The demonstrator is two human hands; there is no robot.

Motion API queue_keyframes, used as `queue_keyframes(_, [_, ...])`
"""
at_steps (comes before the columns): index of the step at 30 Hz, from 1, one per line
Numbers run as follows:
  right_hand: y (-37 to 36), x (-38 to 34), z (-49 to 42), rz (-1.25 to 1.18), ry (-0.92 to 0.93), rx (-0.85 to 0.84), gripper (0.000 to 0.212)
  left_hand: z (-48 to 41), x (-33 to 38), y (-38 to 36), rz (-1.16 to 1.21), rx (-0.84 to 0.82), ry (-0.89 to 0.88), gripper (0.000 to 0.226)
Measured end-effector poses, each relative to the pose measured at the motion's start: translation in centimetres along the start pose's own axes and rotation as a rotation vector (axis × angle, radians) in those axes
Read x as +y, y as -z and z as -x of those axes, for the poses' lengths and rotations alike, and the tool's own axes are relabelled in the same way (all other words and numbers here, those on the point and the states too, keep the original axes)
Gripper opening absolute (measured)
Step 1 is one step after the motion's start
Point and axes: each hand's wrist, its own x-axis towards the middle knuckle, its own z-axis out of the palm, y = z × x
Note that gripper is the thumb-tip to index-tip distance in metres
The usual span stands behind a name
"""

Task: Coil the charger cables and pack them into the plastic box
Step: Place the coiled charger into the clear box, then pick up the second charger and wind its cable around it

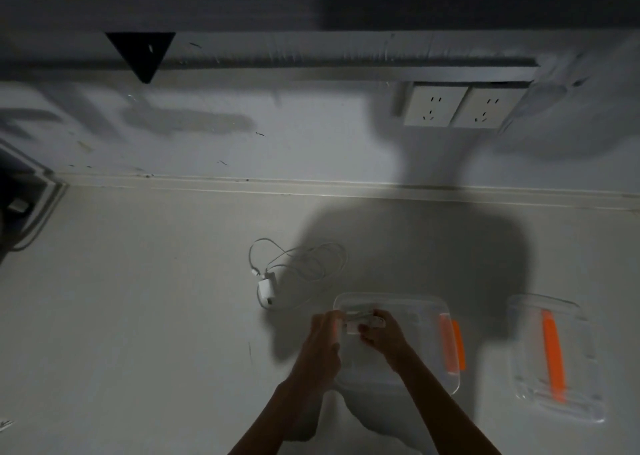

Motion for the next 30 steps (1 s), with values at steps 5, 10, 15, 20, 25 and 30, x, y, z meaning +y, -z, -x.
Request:
queue_keyframes(5, [1.6, -0.5, -0.1, 0.046, -0.052, -0.127, 0.024, -0.4, -0.8, 0.0, 0.036, 0.012, -0.054, 0.101])
queue_keyframes(10, [1.1, 0.7, -1.8, 0.095, -0.075, 0.037, 0.059, -0.4, -1.4, 0.1, 0.068, -0.009, -0.039, 0.105])
queue_keyframes(15, [0.8, 0.4, -0.7, 0.149, -0.043, 0.077, 0.065, -0.3, -1.0, 0.5, 0.118, 0.081, 0.054, 0.062])
queue_keyframes(20, [0.9, -2.0, 3.0, 0.374, 0.018, 0.144, 0.046, -2.8, -3.6, 4.0, 0.053, 0.378, 0.248, 0.012])
queue_keyframes(25, [-1.6, -6.2, 7.3, 0.613, 0.414, 0.36, 0.014, -7.3, -9.2, 7.3, 0.046, 0.489, 0.501, 0.036])
queue_keyframes(30, [-6.6, -9.6, 6.0, 0.616, 0.533, 0.296, 0.015, -10.9, -12.3, 7.0, -0.129, 0.179, 0.541, 0.088])
